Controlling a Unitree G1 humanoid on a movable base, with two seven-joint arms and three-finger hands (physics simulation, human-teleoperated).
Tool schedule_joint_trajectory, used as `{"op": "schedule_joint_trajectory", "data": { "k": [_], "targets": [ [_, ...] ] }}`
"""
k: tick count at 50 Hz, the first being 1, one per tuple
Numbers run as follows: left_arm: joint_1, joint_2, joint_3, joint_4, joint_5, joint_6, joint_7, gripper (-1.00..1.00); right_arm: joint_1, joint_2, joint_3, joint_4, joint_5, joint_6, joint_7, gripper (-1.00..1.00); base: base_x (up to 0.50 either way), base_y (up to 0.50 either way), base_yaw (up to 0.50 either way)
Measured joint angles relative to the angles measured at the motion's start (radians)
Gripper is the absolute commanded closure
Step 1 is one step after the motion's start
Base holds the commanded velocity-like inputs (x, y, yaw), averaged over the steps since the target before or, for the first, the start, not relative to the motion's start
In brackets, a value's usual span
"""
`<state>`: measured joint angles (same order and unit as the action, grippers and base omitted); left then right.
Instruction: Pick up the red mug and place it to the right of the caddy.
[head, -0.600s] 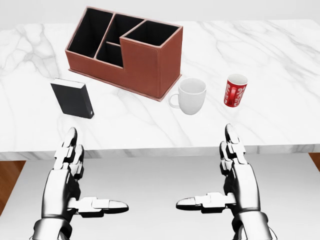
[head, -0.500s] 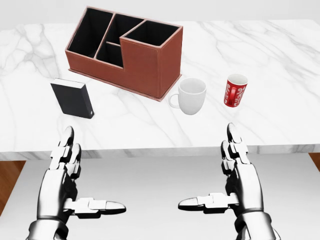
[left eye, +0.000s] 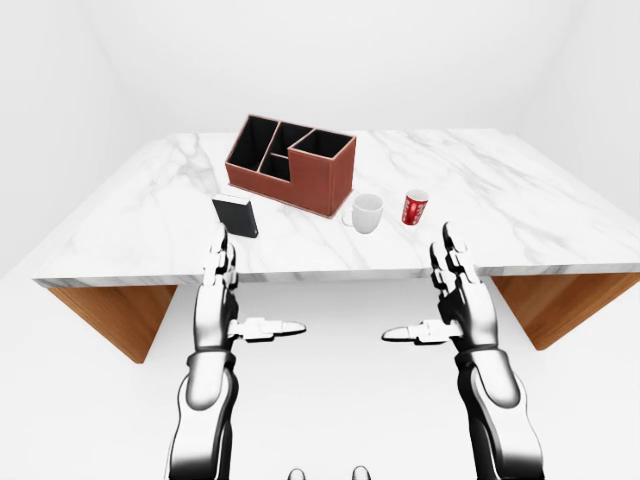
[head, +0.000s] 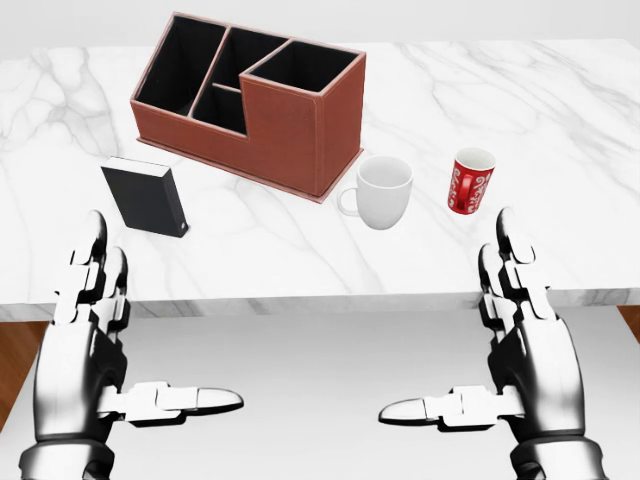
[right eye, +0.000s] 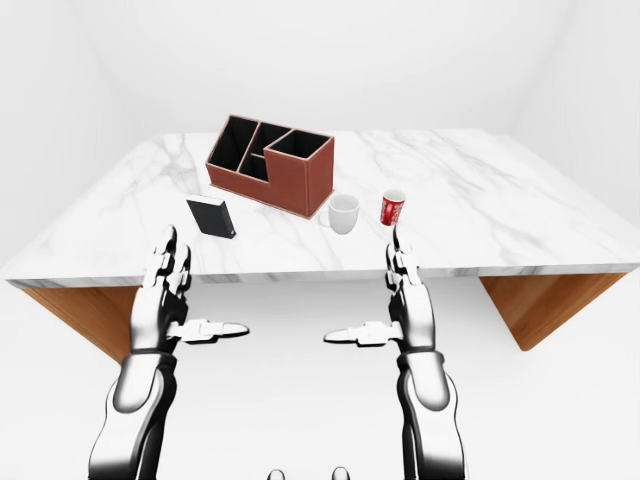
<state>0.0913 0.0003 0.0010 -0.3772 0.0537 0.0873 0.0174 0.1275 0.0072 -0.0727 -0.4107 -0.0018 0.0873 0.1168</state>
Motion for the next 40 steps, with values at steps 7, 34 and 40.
{"op": "schedule_joint_trajectory", "data": {
  "k": [7, 34, 40],
  "targets": [
    [0.018, -0.001, -0.002, -0.075, 0.007, 0.0, 0.006, -1.0, 0.015, -0.012, 0.001, -0.071, -0.01, 0.0, -0.011, -1.0, 0.0, 0.0, 0.0],
    [0.116, -0.004, 0.014, -0.415, 0.024, 0.0, -0.012, -1.0, 0.081, -0.005, -0.053, -0.451, 0.016, 0.0, 0.011, -1.0, 0.02, 0.0, 0.0],
    [0.123, -0.005, 0.015, -0.432, 0.025, 0.0, -0.014, -1.0, 0.086, -0.003, -0.062, -0.482, 0.027, 0.0, 0.016, -1.0, 0.31, 0.0, 0.0]
  ]
}}
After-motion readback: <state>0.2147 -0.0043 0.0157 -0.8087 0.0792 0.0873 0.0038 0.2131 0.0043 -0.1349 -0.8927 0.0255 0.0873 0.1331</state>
